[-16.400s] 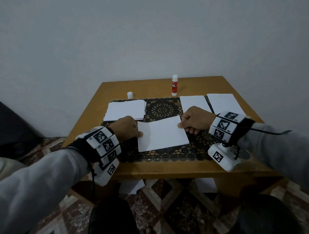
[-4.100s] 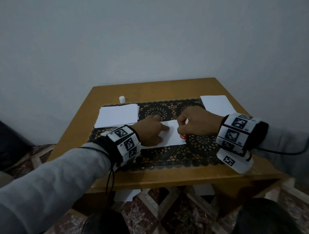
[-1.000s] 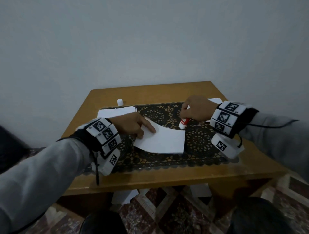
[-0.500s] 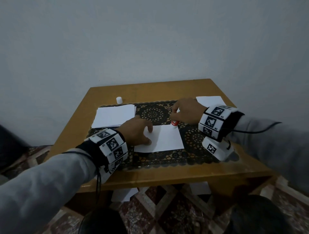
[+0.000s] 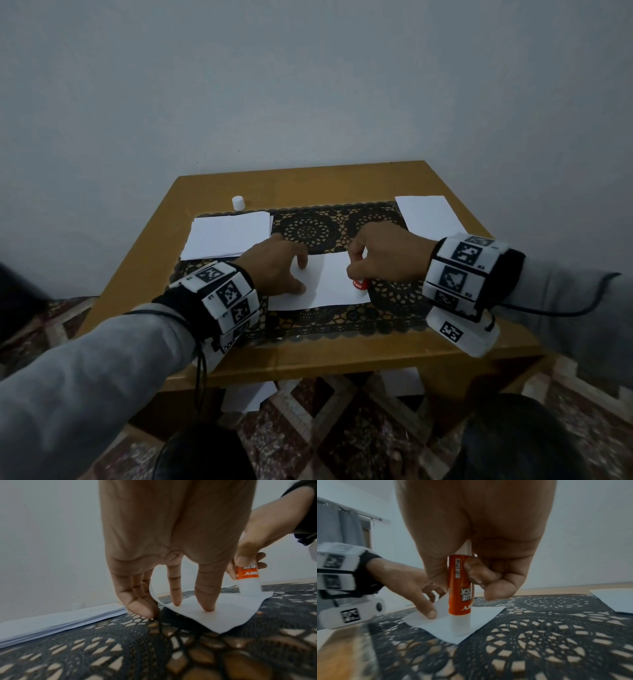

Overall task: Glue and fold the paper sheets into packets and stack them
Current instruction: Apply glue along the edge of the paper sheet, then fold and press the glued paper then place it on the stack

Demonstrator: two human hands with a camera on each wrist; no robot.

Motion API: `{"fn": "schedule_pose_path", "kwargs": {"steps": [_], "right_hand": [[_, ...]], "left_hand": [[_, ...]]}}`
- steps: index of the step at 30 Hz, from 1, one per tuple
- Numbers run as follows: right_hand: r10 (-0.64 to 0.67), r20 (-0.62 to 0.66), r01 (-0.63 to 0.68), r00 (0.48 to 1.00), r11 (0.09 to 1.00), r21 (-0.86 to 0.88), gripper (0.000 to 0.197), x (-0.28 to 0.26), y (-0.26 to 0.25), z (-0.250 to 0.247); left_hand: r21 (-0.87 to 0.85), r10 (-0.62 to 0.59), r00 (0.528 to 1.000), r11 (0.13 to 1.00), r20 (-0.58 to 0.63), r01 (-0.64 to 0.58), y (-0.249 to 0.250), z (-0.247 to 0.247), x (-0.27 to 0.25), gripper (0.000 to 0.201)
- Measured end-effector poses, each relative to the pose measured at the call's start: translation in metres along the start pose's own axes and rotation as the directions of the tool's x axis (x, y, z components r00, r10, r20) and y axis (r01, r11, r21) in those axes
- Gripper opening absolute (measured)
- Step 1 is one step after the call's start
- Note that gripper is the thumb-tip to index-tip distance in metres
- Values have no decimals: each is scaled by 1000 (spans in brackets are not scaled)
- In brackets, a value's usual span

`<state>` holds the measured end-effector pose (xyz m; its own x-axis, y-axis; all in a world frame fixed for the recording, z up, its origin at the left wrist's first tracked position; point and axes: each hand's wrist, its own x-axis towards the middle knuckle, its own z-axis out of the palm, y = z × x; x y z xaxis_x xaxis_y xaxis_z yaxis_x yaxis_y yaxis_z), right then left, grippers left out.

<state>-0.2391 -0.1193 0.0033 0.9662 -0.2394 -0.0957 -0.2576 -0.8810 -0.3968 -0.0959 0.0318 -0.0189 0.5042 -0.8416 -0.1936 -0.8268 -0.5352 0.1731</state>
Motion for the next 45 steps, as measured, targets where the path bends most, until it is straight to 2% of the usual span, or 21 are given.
{"fn": "schedule_pose_path", "kwargs": {"steps": [2, 4, 6, 9, 11, 13, 15, 16, 19, 23, 27, 31, 34, 37, 40, 41, 42, 45], "right_hand": [[-22, 59, 23, 998, 1000, -8, 22, -6, 2, -2], [-52, 181, 56, 982, 998, -17, 17, -11, 2, -13], [-46, 280, 35, 959, 998, 44, 17, -13, 2, -35], [-47, 306, 19, 951, 995, 94, 17, -8, 10, -74], [-28, 223, 0, 974, 992, 126, 17, 3, 18, -88], [62, 85, -83, 994, 960, 267, 20, 16, 23, -86], [167, -14, -147, 986, 900, 410, 20, 30, 22, -74], [206, -70, -158, 976, 891, 426, 22, 40, 23, -66], [199, -273, -127, 941, 957, 259, 32, 76, 30, -50], [227, -374, -155, 899, 965, 212, 29, 131, 42, -40], [275, -389, -226, 879, 960, 167, 24, 168, 49, -36], [298, -321, -264, 899, 954, 144, 25, 183, 52, -31], [304, -294, -268, 906, 951, 157, 18, 185, 53, -33], [316, -270, -285, 909, 947, 149, 21, 180, 51, -35], [346, -251, -321, 904, 937, 137, 46, 171, 49, -41], [350, -261, -327, 900, 936, 128, 48, 165, 49, -46], [351, -277, -333, 895, 936, 111, 49, 159, 51, -53], [323, -283, -344, 903, 939, -27, 32, 127, 64, -73]], "left_hand": [[8, -3, 1000, 1000, 1, 3, 0, 0, -2, 43], [39, 0, 1000, 999, -10, 0, 1, 1, -5, 44], [104, 13, 999, 995, -30, -10, 3, 0, -7, 43], [160, 31, 999, 987, -38, -24, 6, -2, -9, 40], [145, 47, 998, 989, -29, -42, 7, -3, -8, 38], [123, 77, 997, 990, -15, -75, 7, -3, -8, 36], [133, 106, 994, 986, -8, -104, 8, -2, -9, 36], [159, 120, 993, 980, -11, -116, 8, -2, -11, 36], [224, 166, 986, 962, -36, -154, 9, -1, -13, 34], [227, 196, 979, 957, -50, -180, 7, -3, -12, 31], [244, 208, 976, 952, -68, -186, 5, 0, -6, 29], [251, 217, 972, 949, -88, -189, 4, 4, -3, 32], [264, 219, 972, 946, -89, -189, 3, 6, -2, 33], [290, 215, 971, 940, -101, -178, 6, 6, -2, 32], [301, 197, 976, 940, -95, -161, 9, 5, -4, 31], [298, 192, 977, 942, -96, -156, 9, 4, -4, 30], [296, 187, 978, 943, -97, -151, 9, 4, -4, 30], [290, 173, 981, 947, -93, -139, 9, 4, -5, 29]]}}
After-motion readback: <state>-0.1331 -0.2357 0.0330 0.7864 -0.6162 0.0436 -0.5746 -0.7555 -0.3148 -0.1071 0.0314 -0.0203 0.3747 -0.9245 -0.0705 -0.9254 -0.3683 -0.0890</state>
